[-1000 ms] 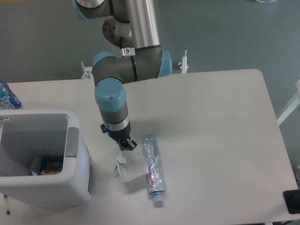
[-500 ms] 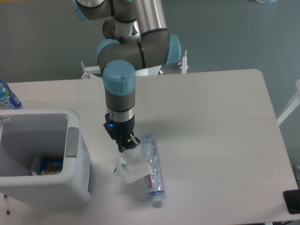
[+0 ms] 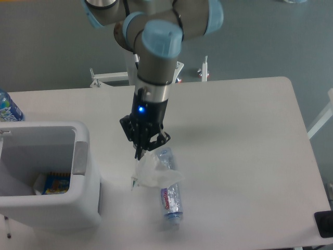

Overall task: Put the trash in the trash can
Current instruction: 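Lift the wrapper and carry it over the white bin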

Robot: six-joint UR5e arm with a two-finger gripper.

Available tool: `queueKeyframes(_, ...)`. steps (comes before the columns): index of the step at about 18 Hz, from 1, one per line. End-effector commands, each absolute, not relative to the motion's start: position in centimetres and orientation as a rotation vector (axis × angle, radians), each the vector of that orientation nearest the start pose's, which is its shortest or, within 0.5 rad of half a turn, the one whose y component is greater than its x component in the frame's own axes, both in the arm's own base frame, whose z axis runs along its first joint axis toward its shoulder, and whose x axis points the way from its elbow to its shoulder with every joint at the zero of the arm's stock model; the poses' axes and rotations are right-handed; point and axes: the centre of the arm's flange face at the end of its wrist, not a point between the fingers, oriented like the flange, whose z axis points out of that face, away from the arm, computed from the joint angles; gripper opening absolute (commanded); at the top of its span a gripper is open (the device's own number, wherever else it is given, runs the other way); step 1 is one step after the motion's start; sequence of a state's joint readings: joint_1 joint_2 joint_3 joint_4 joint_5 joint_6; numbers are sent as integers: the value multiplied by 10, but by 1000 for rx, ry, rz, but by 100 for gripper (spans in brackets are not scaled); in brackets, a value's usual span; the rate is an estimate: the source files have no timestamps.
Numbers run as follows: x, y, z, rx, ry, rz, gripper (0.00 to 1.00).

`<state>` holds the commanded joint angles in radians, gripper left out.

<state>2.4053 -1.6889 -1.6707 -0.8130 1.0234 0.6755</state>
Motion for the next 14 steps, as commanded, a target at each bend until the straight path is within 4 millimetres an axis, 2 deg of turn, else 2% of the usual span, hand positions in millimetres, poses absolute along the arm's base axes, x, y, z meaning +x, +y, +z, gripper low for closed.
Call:
queueKeyframes(3,-287,519,520,-2322,-171,-85,0)
queueKeyframes(5,-269,520,539,-2277,-225,-150,0)
queueKeyframes(9,-224,539,546,-2262,-279,-272,0)
queueKeyframes(11,-206,549,539,-2278,-265,-312,0)
queueKeyframes(14,-166,574,526,-2308,-206,-380,0)
